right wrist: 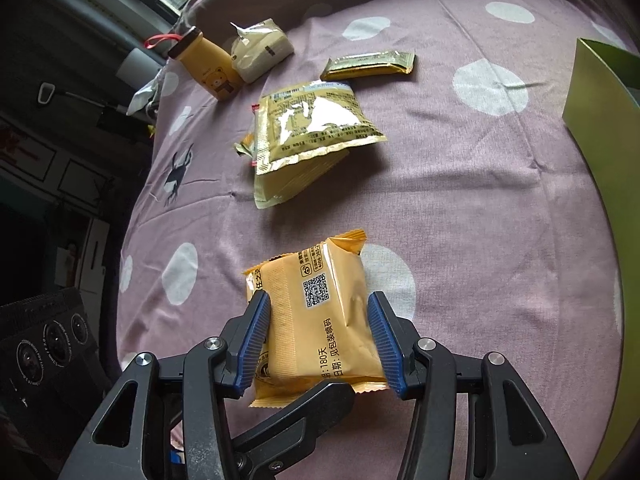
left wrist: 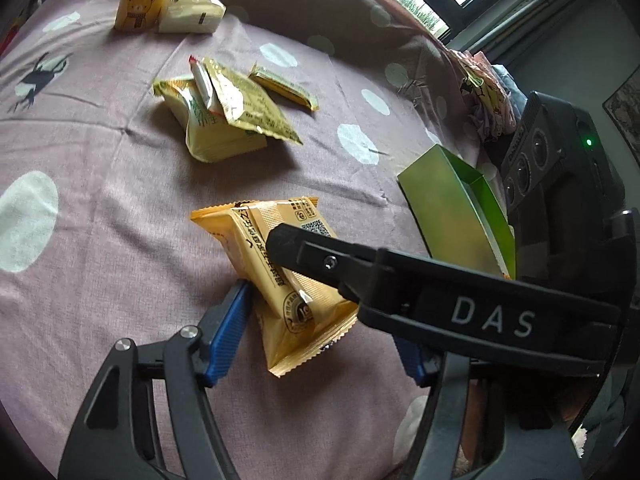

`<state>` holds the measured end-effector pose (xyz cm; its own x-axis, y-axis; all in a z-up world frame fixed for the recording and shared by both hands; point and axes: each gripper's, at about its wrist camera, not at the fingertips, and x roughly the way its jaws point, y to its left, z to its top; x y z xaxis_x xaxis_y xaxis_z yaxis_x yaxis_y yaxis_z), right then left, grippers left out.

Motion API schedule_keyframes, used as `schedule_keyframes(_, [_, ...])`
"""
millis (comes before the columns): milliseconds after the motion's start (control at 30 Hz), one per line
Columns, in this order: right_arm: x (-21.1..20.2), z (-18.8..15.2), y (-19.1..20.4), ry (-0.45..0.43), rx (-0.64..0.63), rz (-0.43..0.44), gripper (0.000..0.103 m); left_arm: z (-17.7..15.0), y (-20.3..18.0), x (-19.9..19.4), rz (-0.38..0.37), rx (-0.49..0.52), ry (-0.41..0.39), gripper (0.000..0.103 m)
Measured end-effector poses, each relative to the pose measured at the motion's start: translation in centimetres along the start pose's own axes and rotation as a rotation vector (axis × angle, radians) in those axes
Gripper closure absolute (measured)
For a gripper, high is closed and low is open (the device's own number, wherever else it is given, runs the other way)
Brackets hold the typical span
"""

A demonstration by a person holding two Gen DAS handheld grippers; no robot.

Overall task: Organize snacks
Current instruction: 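Lift and carry the yellow biscuit packet with the right tool over the box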

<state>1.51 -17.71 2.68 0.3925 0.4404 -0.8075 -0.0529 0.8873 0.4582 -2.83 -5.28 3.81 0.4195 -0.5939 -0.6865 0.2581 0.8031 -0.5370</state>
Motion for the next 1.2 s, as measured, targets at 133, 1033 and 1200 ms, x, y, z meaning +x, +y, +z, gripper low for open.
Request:
schedule_keyframes(133, [-2.0, 0.1, 1.1, -0.071, -0.029, 0.021, 0.049, 0.2, -1.0, -1.5, -0.004, 0.044, -0.07, 0.037])
schedule_keyframes(1033, [-18.4, -2.4, -2.1, -0.519, 0.003, 0.055, 0.049, 1.0, -14.8, -5.1, -0.106, 0.434, -0.261, 0.037])
schedule_keyframes(1200, [-19.9, -2.7, -4.2, -0.56, 0.054, 0.056, 0.049, 0.9, -16.9, -4.1, -0.13, 0.479, -0.243, 0.037])
